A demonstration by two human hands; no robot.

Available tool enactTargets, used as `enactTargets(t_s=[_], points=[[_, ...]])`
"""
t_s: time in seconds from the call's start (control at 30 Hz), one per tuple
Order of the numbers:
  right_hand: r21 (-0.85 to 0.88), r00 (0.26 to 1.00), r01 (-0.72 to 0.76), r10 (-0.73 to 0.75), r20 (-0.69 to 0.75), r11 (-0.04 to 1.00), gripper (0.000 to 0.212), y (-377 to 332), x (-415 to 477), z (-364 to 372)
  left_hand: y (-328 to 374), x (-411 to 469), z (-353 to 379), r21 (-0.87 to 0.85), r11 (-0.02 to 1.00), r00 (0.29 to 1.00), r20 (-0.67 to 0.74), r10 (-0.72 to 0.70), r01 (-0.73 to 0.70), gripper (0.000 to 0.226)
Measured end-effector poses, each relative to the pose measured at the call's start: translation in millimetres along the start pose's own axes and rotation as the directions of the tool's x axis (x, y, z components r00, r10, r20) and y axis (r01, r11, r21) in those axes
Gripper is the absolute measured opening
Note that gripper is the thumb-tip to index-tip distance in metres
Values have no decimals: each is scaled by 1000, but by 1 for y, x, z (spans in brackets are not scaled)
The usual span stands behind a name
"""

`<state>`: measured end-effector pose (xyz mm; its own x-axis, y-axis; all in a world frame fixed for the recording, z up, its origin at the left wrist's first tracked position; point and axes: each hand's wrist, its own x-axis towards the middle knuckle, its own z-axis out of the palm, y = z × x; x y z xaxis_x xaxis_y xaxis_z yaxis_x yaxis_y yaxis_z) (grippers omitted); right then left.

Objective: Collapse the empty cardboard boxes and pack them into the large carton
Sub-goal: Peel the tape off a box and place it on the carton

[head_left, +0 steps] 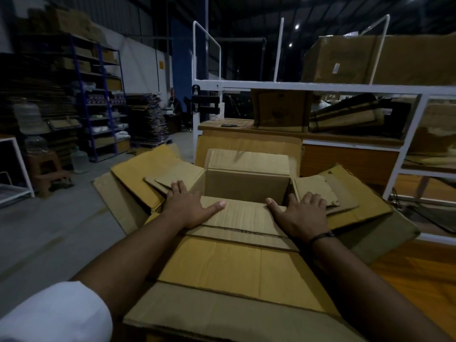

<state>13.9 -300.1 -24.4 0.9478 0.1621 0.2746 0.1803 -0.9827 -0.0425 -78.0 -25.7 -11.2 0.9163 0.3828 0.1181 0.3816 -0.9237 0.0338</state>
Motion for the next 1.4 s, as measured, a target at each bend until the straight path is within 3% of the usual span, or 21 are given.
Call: enactTargets(t_s=[0.13, 0.27, 0.37, 0.5, 0.57, 0.67, 0.77, 0.93, 1.1, 1.27, 1.4], points=[[29, 994, 104, -102, -40, 994, 94, 1, -2, 2, 0, -1, 2, 31, 999, 1000, -2, 14, -14, 125], [161, 958, 285, -288, -10, 945, 71, -5, -1, 0, 6, 6, -6, 236, 968, 996, 43, 82, -90, 115], [142, 920, 367, -381, 95, 920, 68, -14, 6, -15, 17, 17, -24, 330, 929, 981, 150, 125, -169, 107], [43, 872, 460, -460, 164, 887, 75, -21, 29, -36, 40, 39, -29, 263, 940, 963, 220, 159, -215, 99], [-8, 867, 463, -451, 211, 886, 79, -24, 46, -43, 54, 38, -15, 143, 949, 950, 179, 256, -283, 93], [-54, 862, 465, -438, 256, 884, 88, -23, 72, -42, 61, 22, 10, -75, 914, 917, -47, 397, -400, 75], [-58, 893, 400, -375, 248, 915, 94, -17, 94, -26, 55, 20, 19, -75, 891, 882, -201, 426, -448, 67], [4, 930, 317, -312, 194, 948, 99, -19, 128, -4, 55, 25, 23, -97, 885, 875, -234, 424, -455, 70], [-24, 923, 342, -331, 195, 939, 101, -19, 140, 8, 52, 30, 24, -113, 884, 871, -266, 414, -455, 71], [97, 903, 320, -334, 271, 942, 89, -15, 146, -4, 53, 28, 25, -126, 881, 870, -272, 411, -456, 62], [140, 900, 296, -325, 291, 945, 92, -13, 132, -14, 53, 27, 19, -147, 881, 883, -223, 414, -450, 66]])
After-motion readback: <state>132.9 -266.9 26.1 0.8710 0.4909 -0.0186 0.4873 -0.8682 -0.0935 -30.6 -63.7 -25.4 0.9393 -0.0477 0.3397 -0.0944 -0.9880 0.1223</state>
